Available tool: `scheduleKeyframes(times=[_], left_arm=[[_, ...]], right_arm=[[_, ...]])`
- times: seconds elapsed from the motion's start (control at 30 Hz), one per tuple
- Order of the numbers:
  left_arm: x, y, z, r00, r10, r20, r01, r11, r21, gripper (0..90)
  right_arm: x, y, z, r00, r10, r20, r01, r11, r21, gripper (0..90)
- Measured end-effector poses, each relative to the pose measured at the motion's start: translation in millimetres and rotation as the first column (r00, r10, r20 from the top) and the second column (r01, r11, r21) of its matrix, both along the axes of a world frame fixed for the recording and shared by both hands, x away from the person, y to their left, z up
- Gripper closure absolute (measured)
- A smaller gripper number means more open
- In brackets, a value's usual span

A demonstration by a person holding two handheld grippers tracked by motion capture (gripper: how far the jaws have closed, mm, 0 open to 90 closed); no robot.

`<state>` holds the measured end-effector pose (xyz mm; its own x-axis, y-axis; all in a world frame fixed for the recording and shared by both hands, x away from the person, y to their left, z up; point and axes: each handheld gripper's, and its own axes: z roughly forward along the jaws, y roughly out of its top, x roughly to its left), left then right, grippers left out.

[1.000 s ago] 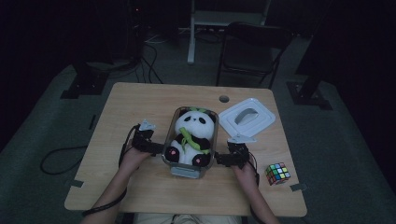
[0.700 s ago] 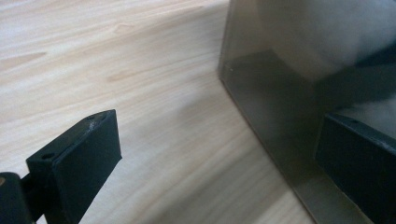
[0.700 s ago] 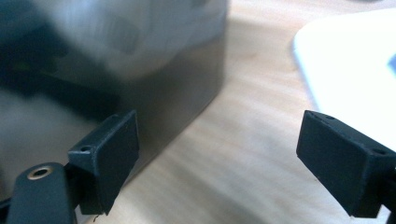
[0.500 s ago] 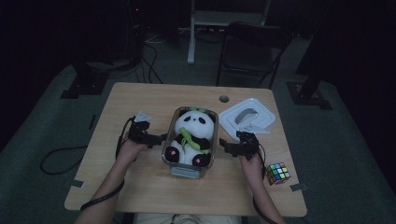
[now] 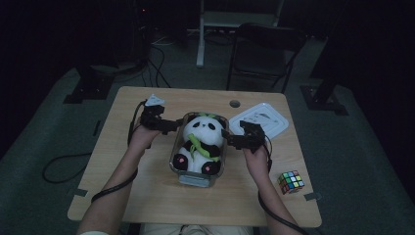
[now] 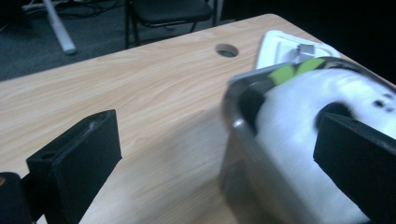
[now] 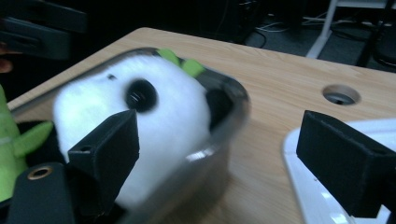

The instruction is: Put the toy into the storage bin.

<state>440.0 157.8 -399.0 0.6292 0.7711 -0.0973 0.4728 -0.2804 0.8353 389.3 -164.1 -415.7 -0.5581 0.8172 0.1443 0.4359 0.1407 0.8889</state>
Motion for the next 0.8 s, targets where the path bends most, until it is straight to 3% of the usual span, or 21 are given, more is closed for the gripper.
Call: scheduleKeyframes(times=[0.13, 0.23, 0.3, 0.33, 0.5, 0.6, 0.7, 0.8], left_arm=[[1.7, -14.4, -2.4, 0.9993, -0.034, -0.012, 0.035, 0.999, 0.028, 1.5], [2.3, -21.2, -5.0, 0.9963, -0.078, -0.037, 0.078, 0.9969, 0.008, 1.5], [3.3, -26.0, -8.0, 0.9948, -0.092, -0.044, 0.094, 0.9938, 0.06, 1.5], [3.7, -27.1, -9.1, 0.9941, -0.098, -0.048, 0.1, 0.9933, 0.058, 1.6], [6.3, -30.8, -12.6, 0.9938, -0.094, -0.059, 0.1, 0.9898, 0.102, 1.6], [9.0, -34.5, -16.5, 0.9927, -0.089, -0.081, 0.099, 0.9864, 0.131, 1.6], [11.8, -35.4, -20.2, 0.9912, -0.085, -0.101, 0.097, 0.9871, 0.127, 1.6], [11.1, -34.9, -20.7, 0.9919, -0.082, -0.097, 0.093, 0.9884, 0.12, 1.6]], right_arm=[[7.9, 10.8, 3.6, 1.0, -0.003, 0.0, 0.003, 1.0, -0.03, 12.4], [13.9, 15.8, 3.6, 0.9998, 0.002, -0.02, -0.003, 0.999, -0.032, 11.8], [17.0, 19.1, 2.6, 0.999, 0.007, -0.043, -0.009, 0.999, -0.033, 11.7], [18.2, 21.1, 1.6, 0.9987, 0.012, -0.05, -0.014, 0.999, -0.038, 11.6], [22.5, 26.8, -3.8, 0.9964, 0.005, -0.085, -0.011, 0.998, -0.066, 11.5], [25.7, 30.4, -7.6, 0.9944, -0.009, -0.106, -0.003, 0.994, -0.114, 11.5], [29.2, 30.1, -9.7, 0.9904, -0.012, -0.138, -0.004, 0.993, -0.117, 11.4], [30.6, 30.0, -9.4, 0.9891, -0.008, -0.147, -0.01, 0.993, -0.12, 11.3]])
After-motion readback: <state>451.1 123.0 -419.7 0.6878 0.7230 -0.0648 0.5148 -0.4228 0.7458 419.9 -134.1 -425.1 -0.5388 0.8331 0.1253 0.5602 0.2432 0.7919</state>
